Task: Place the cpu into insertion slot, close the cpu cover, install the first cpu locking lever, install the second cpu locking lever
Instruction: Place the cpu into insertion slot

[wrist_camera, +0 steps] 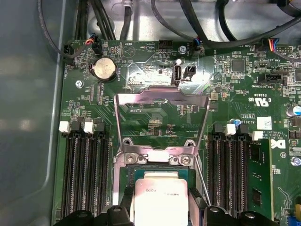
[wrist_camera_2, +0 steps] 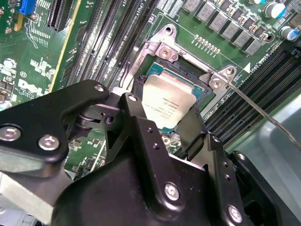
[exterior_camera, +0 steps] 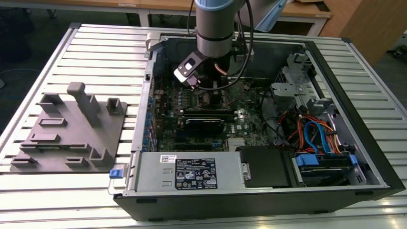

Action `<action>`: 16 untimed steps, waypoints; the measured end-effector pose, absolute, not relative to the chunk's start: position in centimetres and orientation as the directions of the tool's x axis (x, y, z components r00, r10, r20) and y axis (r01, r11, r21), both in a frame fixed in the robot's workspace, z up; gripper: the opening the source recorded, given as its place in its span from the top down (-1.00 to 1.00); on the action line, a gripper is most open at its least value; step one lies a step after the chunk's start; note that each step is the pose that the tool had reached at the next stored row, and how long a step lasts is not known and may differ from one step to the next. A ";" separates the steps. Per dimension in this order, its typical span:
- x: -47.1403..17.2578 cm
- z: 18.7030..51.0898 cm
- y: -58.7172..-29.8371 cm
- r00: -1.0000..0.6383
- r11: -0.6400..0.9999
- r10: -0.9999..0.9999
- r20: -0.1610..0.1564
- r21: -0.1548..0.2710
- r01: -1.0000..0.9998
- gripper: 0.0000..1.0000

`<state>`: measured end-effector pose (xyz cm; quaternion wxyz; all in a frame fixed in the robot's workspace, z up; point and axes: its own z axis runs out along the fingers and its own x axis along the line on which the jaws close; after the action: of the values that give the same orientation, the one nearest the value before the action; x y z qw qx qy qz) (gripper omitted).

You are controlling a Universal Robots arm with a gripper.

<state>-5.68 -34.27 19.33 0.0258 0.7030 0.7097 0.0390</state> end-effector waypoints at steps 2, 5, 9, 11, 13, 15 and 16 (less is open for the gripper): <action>-5.7 19.3 -34.3 -0.010 0.009 1.000 0.018 0.092 0.996 -0.07; -5.7 19.3 -34.3 -0.010 0.009 1.000 0.018 0.092 0.996 -0.07; -5.7 19.3 -34.3 -0.010 0.008 1.000 0.020 0.092 0.996 -0.07; -5.7 19.3 -34.3 -0.010 0.008 1.000 0.021 0.092 0.996 -0.07; -5.7 19.3 -34.2 -0.010 0.008 1.000 0.022 0.092 0.996 -0.07; -5.7 19.3 -34.2 -0.010 0.008 1.000 0.023 0.092 0.996 -0.07; -5.7 19.3 -34.2 -0.010 0.008 1.000 0.023 0.092 0.996 -0.07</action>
<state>-5.68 -34.24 19.27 0.0240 0.7031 0.7096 0.0408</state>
